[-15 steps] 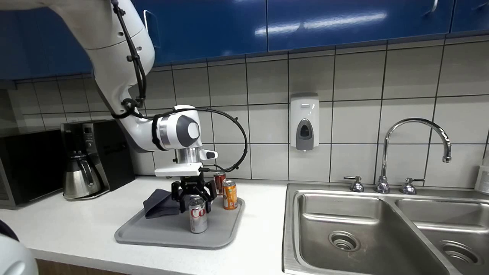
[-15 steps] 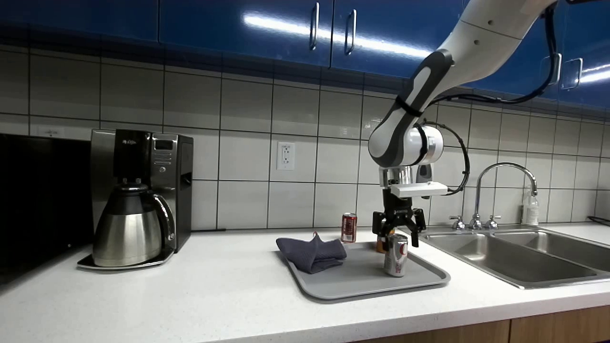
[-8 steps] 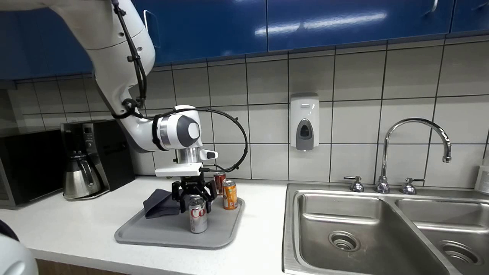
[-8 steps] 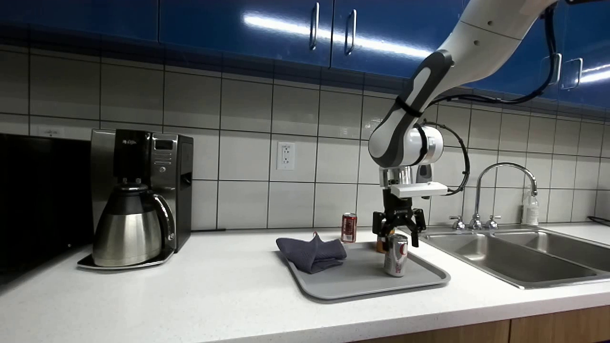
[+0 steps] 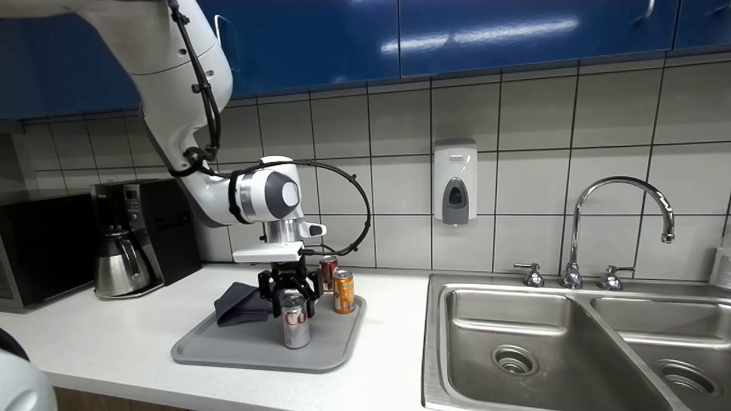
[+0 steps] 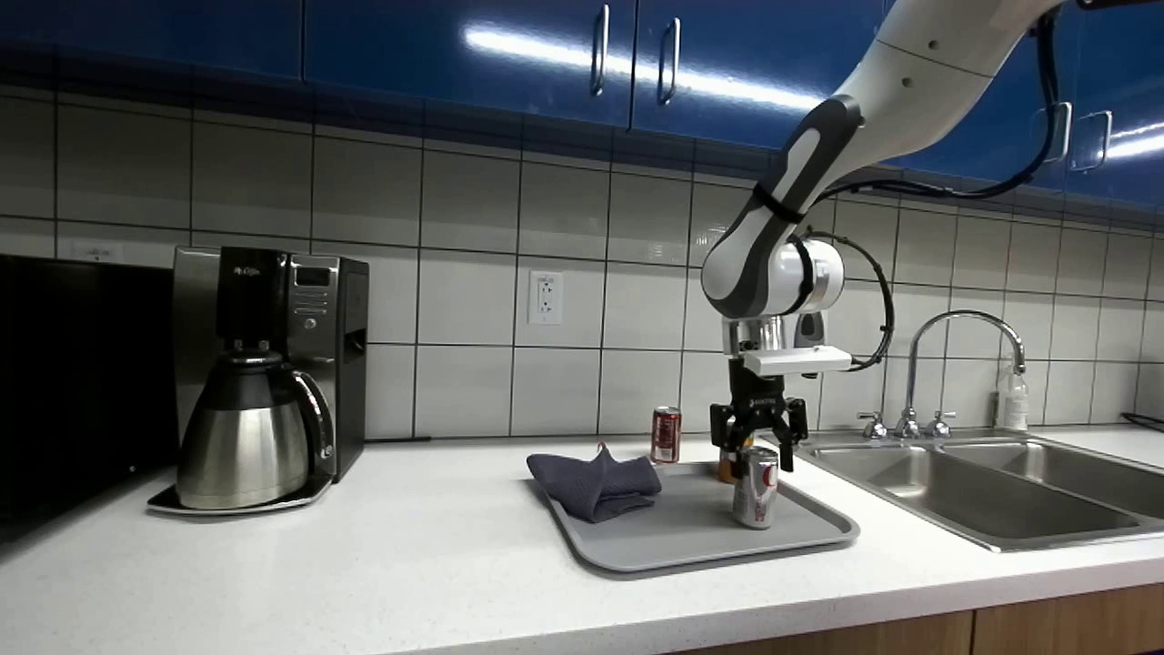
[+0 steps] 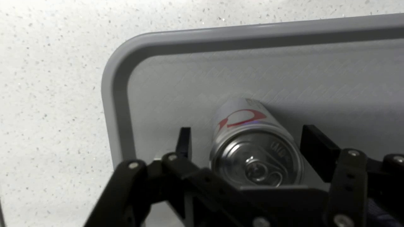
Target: Pick up the silver coke can and put it on the kitchen counter, pick up the orange fanta can and put it on the kitchen counter
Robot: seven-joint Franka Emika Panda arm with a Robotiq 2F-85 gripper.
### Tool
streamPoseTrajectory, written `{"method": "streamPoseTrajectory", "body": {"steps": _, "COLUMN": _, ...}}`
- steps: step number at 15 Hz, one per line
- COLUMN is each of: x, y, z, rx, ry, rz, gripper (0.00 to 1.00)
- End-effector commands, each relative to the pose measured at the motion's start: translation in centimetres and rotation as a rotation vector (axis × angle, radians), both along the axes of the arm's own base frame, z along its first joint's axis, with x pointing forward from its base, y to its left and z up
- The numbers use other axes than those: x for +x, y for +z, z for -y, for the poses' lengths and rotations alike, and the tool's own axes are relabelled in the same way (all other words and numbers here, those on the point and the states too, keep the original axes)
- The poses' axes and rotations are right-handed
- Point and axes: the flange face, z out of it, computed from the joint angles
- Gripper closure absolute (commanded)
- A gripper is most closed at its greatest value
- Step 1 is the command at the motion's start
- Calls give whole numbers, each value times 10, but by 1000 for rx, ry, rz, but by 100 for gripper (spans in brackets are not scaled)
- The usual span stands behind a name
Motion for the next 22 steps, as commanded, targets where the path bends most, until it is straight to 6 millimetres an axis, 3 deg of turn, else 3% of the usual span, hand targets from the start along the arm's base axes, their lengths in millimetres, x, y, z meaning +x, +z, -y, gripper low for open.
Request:
{"method": "streamPoseTrajectory", "body": {"steps": 1, "x": 4, "y": 3, "z": -1, "rx": -3, "ry": 0, "rz": 8, "gripper": 44}}
{"method": "streamPoseTrajectory", "body": {"steps": 3, "x": 3, "y": 8, "z": -3, "rx": 2, "ry": 10, "rz": 15, "gripper": 60}}
{"method": "streamPoseTrajectory", "body": {"steps": 7, "x": 1, "y": 14, "z": -1, "rx": 41, "ry": 5, "rz": -4, "gripper": 61}}
{"method": "streamPoseTrajectory", "body": {"steps": 13, "x": -2, "y": 61, "z": 14, "rx": 55, "ry": -25, "rz": 13, "gripper": 61}}
{"method": "streamPoseTrajectory", "body": {"steps": 18, "x": -8, "y": 89, "z": 52, "rx": 32, "ry": -80, "rz": 28, "gripper": 61}}
{"method": "streamPoseTrajectory", "body": {"steps": 22, "x": -14, "y": 95, "z": 96, "rx": 25, "ry": -146, "rz": 36, "gripper": 61}}
